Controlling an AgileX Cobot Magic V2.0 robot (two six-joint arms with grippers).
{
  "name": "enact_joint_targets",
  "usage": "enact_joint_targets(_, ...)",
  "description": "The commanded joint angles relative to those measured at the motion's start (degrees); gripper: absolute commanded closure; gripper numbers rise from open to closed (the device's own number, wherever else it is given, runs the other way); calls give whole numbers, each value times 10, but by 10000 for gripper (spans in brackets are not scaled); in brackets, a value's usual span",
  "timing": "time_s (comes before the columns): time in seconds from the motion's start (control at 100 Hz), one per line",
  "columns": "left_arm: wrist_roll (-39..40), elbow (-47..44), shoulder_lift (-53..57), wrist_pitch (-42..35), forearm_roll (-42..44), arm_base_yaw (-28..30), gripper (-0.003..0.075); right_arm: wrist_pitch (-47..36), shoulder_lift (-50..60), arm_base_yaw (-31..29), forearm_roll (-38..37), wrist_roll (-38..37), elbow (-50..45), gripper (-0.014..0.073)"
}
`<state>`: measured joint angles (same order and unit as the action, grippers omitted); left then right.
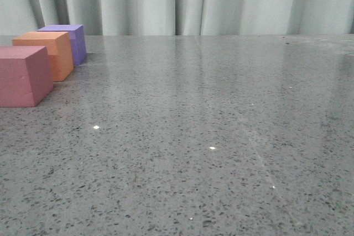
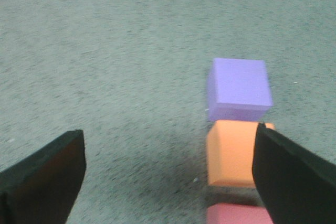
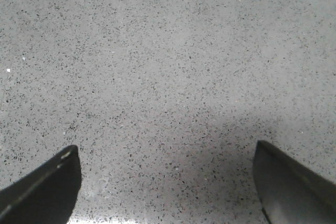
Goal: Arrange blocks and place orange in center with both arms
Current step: 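Open the left gripper and lift it away from the cubes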
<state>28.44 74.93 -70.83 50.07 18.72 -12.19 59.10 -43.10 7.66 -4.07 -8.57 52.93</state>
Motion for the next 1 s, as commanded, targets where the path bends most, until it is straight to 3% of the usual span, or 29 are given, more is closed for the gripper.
enact_joint_targets(0.0, -2, -31, 63, -48, 7, 12, 111, -34, 3, -5, -4, 6, 12, -58)
enact_joint_targets(0.48, 5, -336, 354, -75, -23, 16, 111, -2, 3, -5, 41, 6, 12, -58)
enact_joint_targets(0.72, 5, -387, 458, -27, -32, 16, 111, 37, 3, -5, 50, 11, 5, -57)
enact_joint_targets(0.99, 5, -388, 474, 3, -31, 16, 111, 41, 3, -5, 50, 11, 3, -57)
